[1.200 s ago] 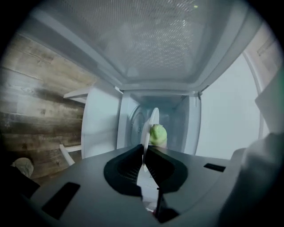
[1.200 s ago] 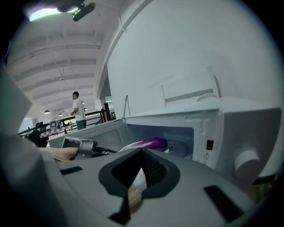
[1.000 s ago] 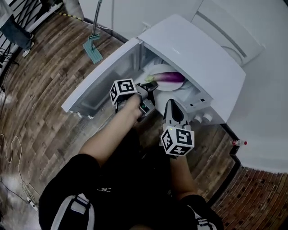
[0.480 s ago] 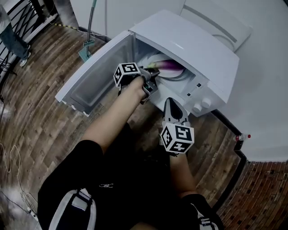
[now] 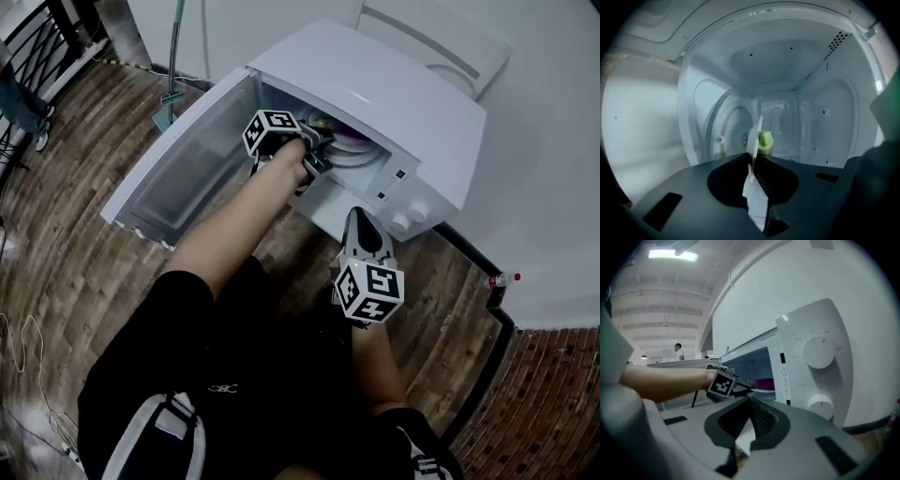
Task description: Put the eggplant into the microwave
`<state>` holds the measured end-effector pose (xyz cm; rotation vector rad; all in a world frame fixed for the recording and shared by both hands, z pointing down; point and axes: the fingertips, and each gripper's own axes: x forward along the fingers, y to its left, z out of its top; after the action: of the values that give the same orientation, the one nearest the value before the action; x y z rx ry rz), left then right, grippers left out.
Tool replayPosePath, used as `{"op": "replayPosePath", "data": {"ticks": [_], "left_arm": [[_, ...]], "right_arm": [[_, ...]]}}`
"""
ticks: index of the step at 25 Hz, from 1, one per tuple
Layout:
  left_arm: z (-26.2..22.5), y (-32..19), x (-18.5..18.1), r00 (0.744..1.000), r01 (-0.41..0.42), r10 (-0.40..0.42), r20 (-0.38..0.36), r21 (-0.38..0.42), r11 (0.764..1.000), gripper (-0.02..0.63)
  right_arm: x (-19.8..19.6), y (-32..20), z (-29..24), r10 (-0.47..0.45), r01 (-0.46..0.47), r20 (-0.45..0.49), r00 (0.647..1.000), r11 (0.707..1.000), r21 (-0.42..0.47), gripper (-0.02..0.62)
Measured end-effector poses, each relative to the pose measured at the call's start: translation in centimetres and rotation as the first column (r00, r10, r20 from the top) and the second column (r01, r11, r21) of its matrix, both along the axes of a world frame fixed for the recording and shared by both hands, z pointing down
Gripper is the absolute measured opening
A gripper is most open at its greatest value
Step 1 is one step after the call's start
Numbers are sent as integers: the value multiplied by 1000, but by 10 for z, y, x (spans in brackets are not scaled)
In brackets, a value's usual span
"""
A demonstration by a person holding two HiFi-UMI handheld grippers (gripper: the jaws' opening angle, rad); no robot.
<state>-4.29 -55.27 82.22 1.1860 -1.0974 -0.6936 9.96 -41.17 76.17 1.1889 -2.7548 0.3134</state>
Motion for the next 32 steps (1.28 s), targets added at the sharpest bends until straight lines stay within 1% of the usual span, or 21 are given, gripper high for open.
{"op": "replayPosePath", "data": {"ticks": [3,4,6,9,13,15,17,18,19,20,21,22,23,24,25,26,28,29,30,31,32], "left_arm": [[-2,-4,-2,999,-12,12,38,-14,1000,20],[-1,-5,-3,998,-21,23,64,-23,1000,20],[2,-5,-5,989,-49,56,140,-50,998,28],[3,-2,-11,964,-69,90,251,-89,994,55],[0,2,-21,935,-48,89,342,-127,991,152],[-3,3,-24,914,-44,98,393,-144,989,205],[-4,6,-27,889,-54,118,443,-155,986,231],[-4,7,-26,869,-71,139,474,-159,985,239],[-4,7,-25,841,-99,170,513,-163,982,242],[-3,7,-23,800,-138,210,561,-169,976,242],[-2,7,-21,743,-180,254,620,-180,967,242],[-1,7,-19,669,-218,293,683,-197,956,242],[0,8,-19,590,-246,323,740,-217,945,243],[1,8,-19,518,-263,342,784,-235,936,247],[2,9,-19,462,-270,353,814,-249,930,253],[3,8,-20,420,-272,357,835,-260,927,255],[5,7,-22,356,-264,359,862,-276,924,263],[5,7,-24,330,-256,357,874,-281,925,277],[6,6,-26,314,-246,349,883,-280,928,291],[5,4,-28,309,-236,335,890,-270,934,296],[5,3,-30,314,-222,317,895,-255,941,299]], "right_arm": [[0,-1,-1,-2,2,0,1000,1000,7,12],[0,-1,-2,-4,4,-1,1000,1000,10,12],[0,-1,-2,-6,6,-1,1000,1000,15,12],[1,-2,-2,-9,9,0,1000,1000,16,12],[1,-2,-2,-14,14,3,1000,1000,18,12],[1,-2,-3,-18,18,8,1000,1000,20,12],[0,0,-3,-23,23,12,1000,999,23,12],[-1,0,-3,-26,26,13,1000,999,24,12],[-2,0,-3,-30,29,14,999,999,24,12],[-4,1,-3,-33,33,15,999,999,24,13],[-5,1,-3,-36,36,16,999,999,23,13],[-6,1,-2,-39,39,16,999,999,21,12],[-7,2,-1,-41,41,16,999,999,19,12],[-8,2,0,-43,43,15,999,999,17,12],[-8,3,1,-45,45,14,999,999,14,12],[-9,3,1,-47,47,13,999,999,12,12],[-10,3,2,-49,49,10,999,999,12,12],[-10,4,2,-50,50,8,999,999,12,13],[-11,4,1,-51,51,7,999,999,14,12],[-11,5,1,-51,51,6,999,999,14,12],[-11,6,1,-52,52,6,999,999,15,13]]}}
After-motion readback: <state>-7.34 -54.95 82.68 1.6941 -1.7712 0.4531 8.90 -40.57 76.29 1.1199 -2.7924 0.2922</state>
